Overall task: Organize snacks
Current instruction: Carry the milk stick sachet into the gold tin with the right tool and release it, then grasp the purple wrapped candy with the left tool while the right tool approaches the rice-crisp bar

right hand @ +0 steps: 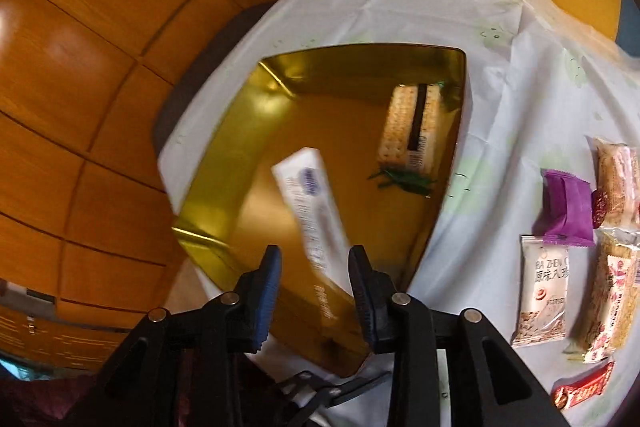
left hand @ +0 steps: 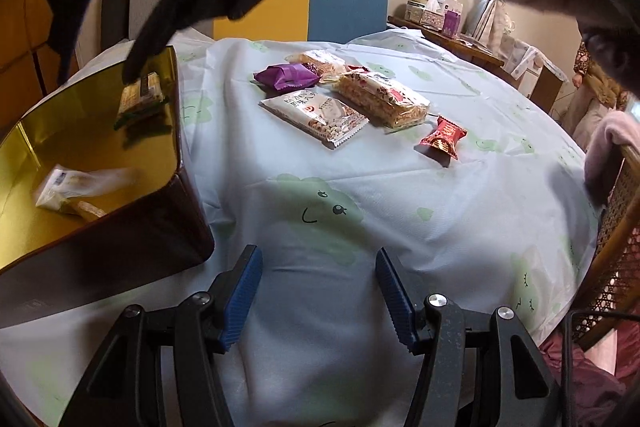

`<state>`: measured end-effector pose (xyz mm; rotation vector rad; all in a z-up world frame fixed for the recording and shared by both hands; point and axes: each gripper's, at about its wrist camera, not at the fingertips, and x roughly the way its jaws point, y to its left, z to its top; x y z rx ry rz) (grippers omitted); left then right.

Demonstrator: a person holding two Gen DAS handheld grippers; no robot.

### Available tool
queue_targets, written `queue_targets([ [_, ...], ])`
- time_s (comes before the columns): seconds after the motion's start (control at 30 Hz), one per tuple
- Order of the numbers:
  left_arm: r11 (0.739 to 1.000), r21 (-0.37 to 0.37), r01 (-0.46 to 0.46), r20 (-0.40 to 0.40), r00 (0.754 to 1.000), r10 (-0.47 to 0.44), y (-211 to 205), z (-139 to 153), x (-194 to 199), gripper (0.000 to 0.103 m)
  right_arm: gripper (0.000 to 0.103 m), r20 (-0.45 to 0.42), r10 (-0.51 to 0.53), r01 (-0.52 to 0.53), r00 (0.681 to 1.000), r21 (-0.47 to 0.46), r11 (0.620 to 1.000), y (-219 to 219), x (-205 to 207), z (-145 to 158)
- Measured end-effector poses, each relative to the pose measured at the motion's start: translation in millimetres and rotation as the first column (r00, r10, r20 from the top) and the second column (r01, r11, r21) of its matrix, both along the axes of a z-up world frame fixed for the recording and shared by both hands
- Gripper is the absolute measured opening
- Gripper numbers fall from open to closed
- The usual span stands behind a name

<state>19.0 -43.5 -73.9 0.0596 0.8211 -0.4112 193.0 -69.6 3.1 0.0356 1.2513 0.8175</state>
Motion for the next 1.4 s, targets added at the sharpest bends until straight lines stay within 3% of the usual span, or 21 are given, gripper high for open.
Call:
queue_targets([
  [0.1,1.000,0.004,-0.001,0.006,1.000,0.001,-0.5,-0.6,-1.0,0.060,0.035,0.017,0.009,-0.009,1.000,-0.007,1.000,-6.4,-9.0,-1.7],
  [0.33,1.000,0.008,-0.004,0.006,1.000,0.004,-0.3,-0.2,-1.4,0.061,0.035,0.186,-0.013,0.019,0.983,-0.031,0.999,-26.8,-27.0,17.0],
  [0.47,1.000,0.012,-0.011,0.005,1.000,0.011,-1.3,-0.4,-1.2,0.061,0.035,0.297,-0.068,0.115,0.953,-0.144,0.983,-57.1,-26.2,19.0],
  [0.6,1.000,0.008,-0.019,-0.002,1.000,0.019,-1.1,-0.9,-0.6,0.061,0.035,0.351,-0.135,0.236,0.927,-0.265,0.935,-106.8,-17.4,8.0],
  [0.7,1.000,0.015,-0.022,0.000,1.000,0.022,-2.2,-0.9,-1.3,0.062,0.035,0.426,-0.172,0.343,0.888,-0.366,0.865,-149.2,-9.3,-1.0],
  [0.8,0.999,0.020,-0.028,0.000,1.000,0.028,-3.0,-0.9,-1.5,0.062,0.035,0.458,-0.253,0.451,0.852,-0.396,0.800,-195.6,1.7,-13.8],
  [0.97,0.999,0.029,-0.039,-0.007,0.999,0.039,-3.9,-0.7,0.3,0.063,0.035,0.409,-0.463,0.596,0.786,-0.305,0.743,-263.1,9.9,-45.5],
  [1.03,0.999,0.029,-0.046,-0.009,0.999,0.046,-4.2,-0.7,0.8,0.063,0.035,0.350,-0.514,0.619,0.783,-0.352,0.702,-274.3,17.8,-57.4],
  [1.23,0.998,0.037,-0.055,-0.009,0.998,0.055,-4.8,-1.5,0.6,0.064,0.035,0.289,-0.551,0.620,0.783,-0.288,0.730,-277.4,27.4,-58.9],
  [1.4,0.998,0.039,-0.059,-0.008,0.998,0.059,-4.8,-1.7,0.1,0.065,0.035,0.266,-0.534,0.592,0.803,-0.252,0.765,-266.1,29.0,-56.7],
])
